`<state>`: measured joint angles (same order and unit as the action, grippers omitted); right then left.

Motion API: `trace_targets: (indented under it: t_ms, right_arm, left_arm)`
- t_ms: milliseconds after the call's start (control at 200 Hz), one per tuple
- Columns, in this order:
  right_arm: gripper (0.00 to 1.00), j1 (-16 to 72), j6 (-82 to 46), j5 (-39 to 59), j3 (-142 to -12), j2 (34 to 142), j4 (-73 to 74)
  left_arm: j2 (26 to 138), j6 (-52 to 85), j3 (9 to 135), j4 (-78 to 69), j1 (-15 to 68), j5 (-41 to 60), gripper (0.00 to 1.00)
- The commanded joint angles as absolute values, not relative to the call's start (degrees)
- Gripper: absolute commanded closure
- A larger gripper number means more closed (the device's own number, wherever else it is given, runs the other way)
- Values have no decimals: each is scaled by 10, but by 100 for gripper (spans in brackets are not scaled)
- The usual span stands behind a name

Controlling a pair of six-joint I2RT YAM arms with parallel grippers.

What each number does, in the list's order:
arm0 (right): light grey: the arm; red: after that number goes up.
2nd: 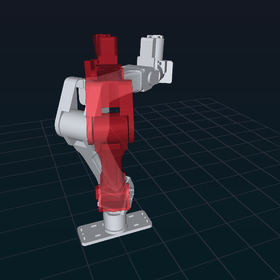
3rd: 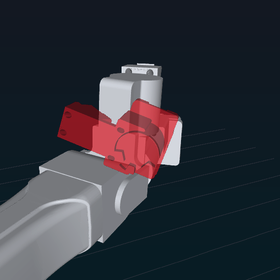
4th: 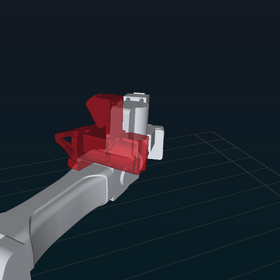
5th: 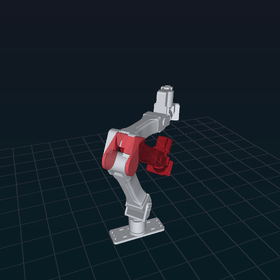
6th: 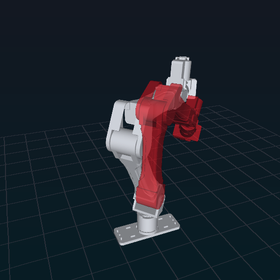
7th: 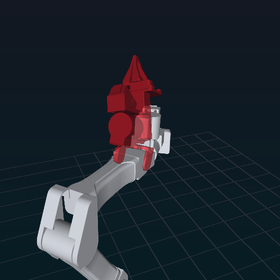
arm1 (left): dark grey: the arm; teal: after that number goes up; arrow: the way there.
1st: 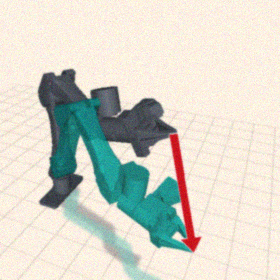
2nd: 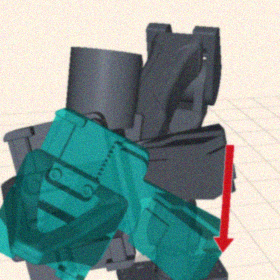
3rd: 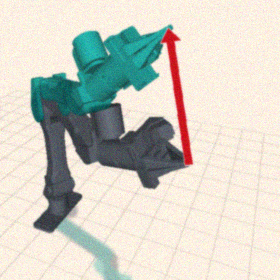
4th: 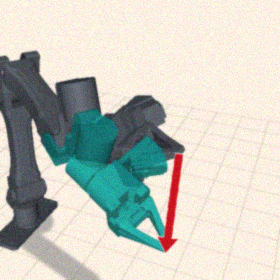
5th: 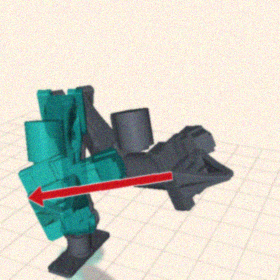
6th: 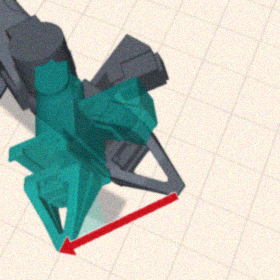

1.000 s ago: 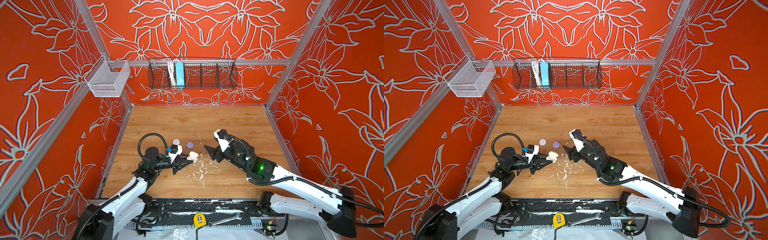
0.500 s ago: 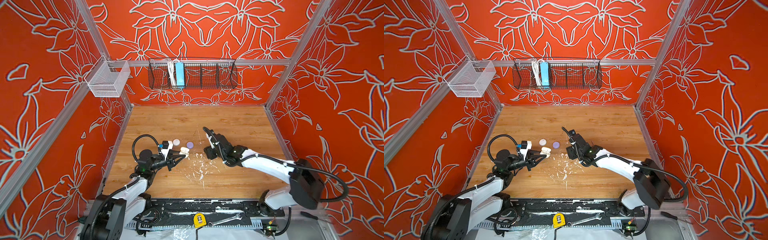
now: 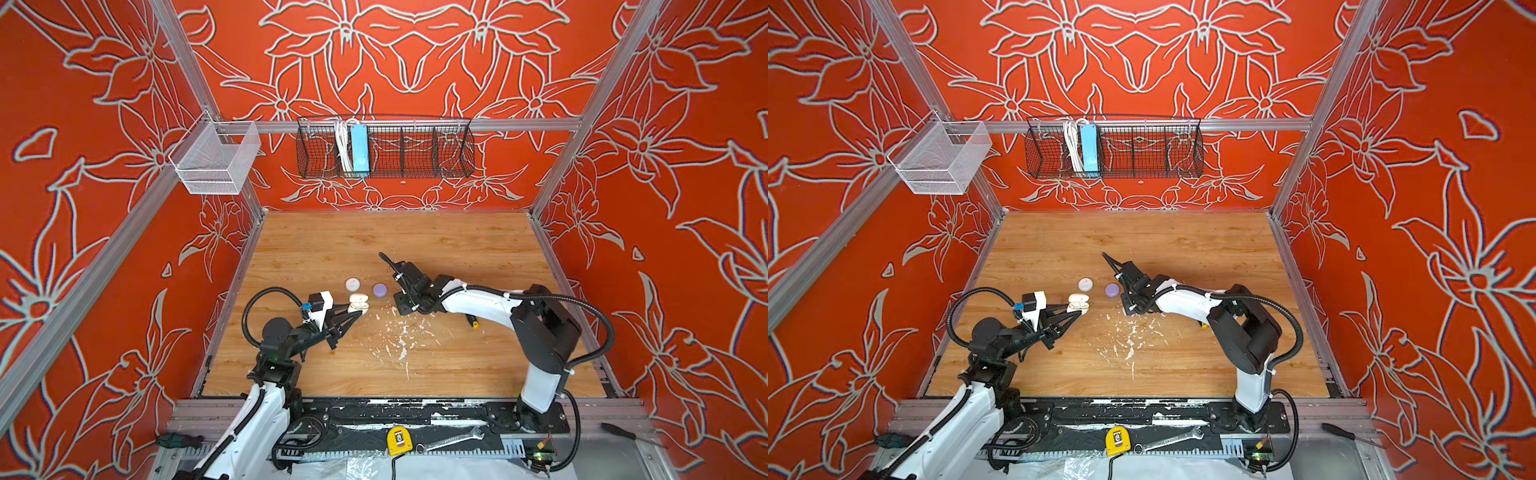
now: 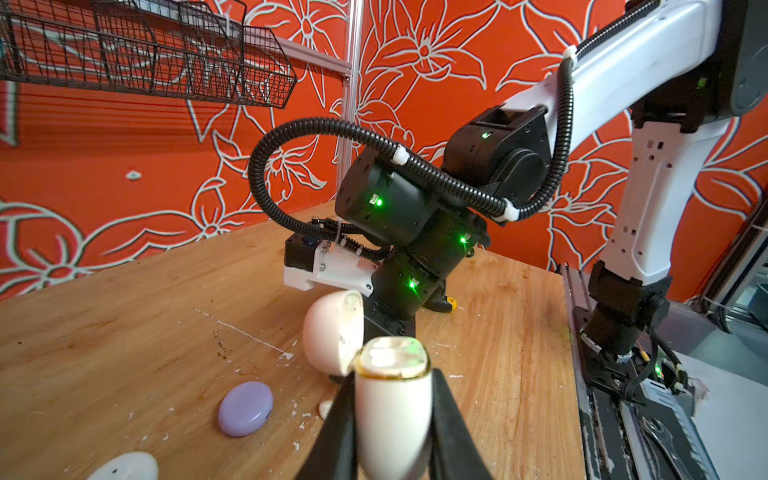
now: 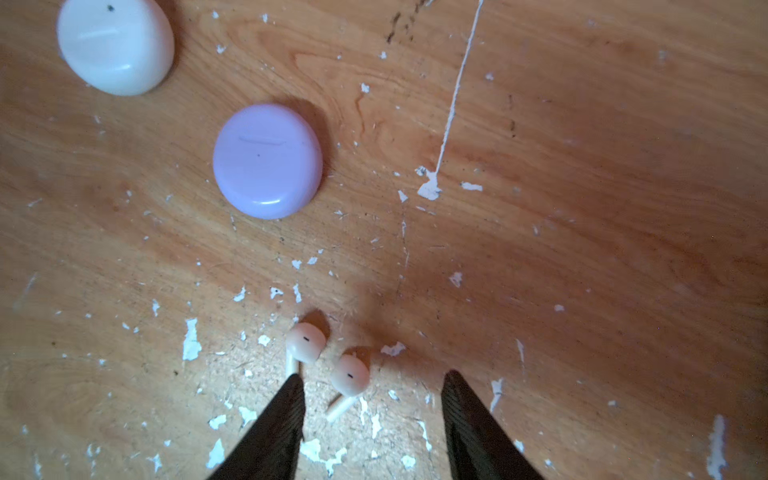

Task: Insert the wireless bluetooth earbuds into the charging case
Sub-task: 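Lower the right gripper and close it on one white earbud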

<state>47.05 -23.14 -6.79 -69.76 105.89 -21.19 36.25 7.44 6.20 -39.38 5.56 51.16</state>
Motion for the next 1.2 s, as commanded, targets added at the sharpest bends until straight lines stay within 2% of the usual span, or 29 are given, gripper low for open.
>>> trace_targets:
  t_ms: [0,651,1191]
  right_arm:
    - [46,482,-252,-96,-721,1076,-257]
    - [53,499,-265,-138,-769,1145,-307]
    - [56,507,-280,-155,-714,1097,-308]
  left_arm:
    - [375,70,60,-395,53,510,100]
    - [354,69,59,-377,53,505,100]
    - [339,72,54,-373,53,502,100]
